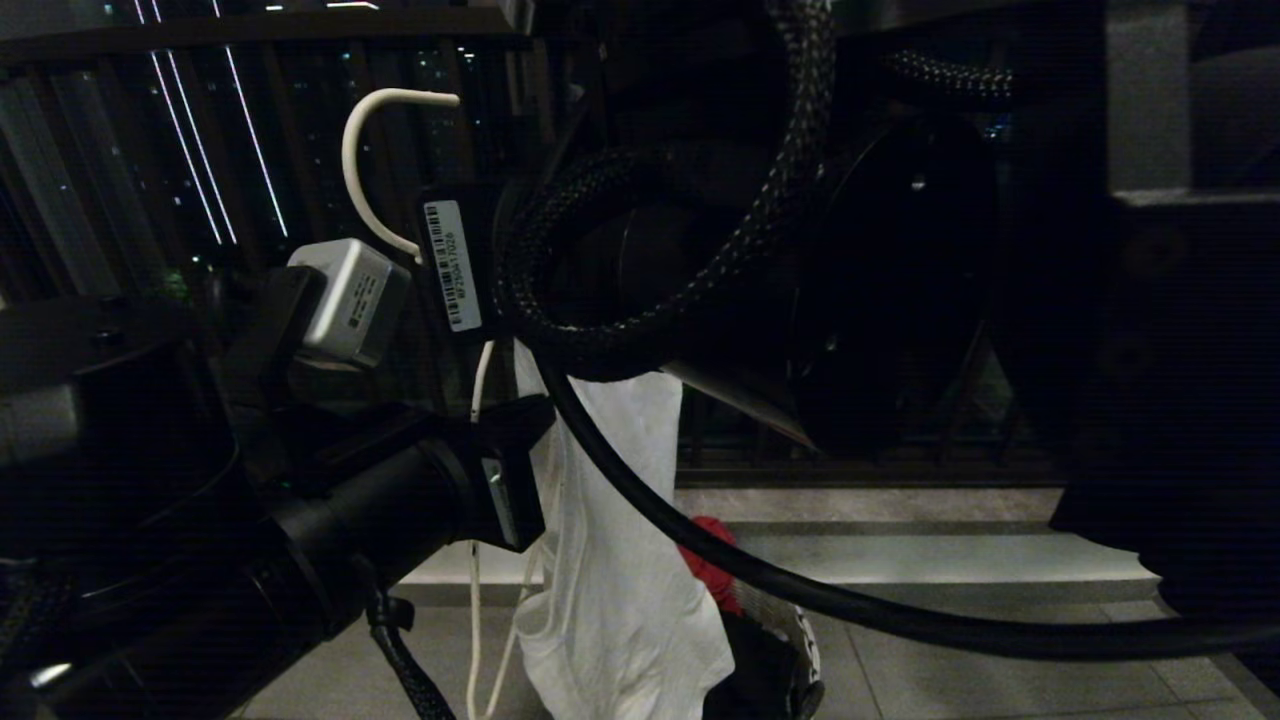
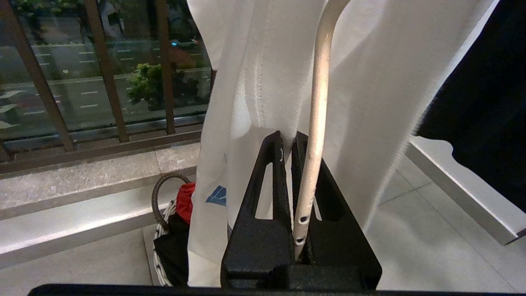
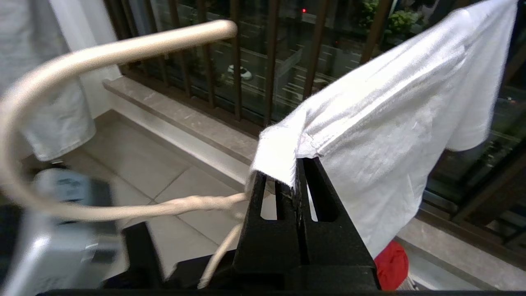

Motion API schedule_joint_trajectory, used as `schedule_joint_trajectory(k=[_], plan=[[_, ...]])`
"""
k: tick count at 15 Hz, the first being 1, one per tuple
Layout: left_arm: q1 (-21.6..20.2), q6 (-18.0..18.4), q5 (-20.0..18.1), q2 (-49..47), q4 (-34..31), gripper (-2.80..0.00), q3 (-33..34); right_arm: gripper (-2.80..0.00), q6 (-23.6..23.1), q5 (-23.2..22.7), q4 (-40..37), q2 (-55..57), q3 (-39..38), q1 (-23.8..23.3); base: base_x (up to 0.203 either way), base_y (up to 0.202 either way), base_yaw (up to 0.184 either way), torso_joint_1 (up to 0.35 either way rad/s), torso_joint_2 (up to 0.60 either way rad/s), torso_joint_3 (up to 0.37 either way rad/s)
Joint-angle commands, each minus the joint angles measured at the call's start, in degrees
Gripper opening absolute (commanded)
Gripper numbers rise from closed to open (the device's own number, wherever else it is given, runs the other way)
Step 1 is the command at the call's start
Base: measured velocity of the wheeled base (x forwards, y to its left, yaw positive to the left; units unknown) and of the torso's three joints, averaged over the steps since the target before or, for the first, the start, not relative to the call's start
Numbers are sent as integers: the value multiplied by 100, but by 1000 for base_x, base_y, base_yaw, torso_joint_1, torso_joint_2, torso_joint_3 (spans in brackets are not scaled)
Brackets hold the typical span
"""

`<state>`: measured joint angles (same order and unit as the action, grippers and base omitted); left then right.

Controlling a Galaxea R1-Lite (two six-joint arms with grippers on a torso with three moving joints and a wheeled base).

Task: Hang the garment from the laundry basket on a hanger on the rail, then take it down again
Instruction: Hang the clothes on the clothes rack

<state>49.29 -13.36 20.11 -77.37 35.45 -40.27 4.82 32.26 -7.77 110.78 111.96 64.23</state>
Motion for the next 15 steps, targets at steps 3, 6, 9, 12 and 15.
schedule_joint_trajectory(k=[3, 6, 9, 12, 15], plan=[[2, -26, 19, -55, 14, -280, 1, -280, -59, 35, 3, -12, 1, 97, 0, 0, 0, 0, 0, 0], [-7, -26, 29, -144, 151, -280, -7, -280, -68, 53, -6, -46, 1, 151, 0, 0, 0, 0, 0, 0], [-6, -26, 36, -164, 286, -280, 1, -280, -68, 53, -14, -30, 1, 169, 0, 0, 0, 0, 0, 0], [-7, -29, 36, -166, 382, -280, -8, -280, -68, 70, -58, -21, -5, 204, 0, 0, 0, 0, 0, 0], [-38, -26, 36, -178, 506, -280, 1, 0, -85, 88, -58, -12, 0, 213, 0, 0, 0, 0, 0, 0]])
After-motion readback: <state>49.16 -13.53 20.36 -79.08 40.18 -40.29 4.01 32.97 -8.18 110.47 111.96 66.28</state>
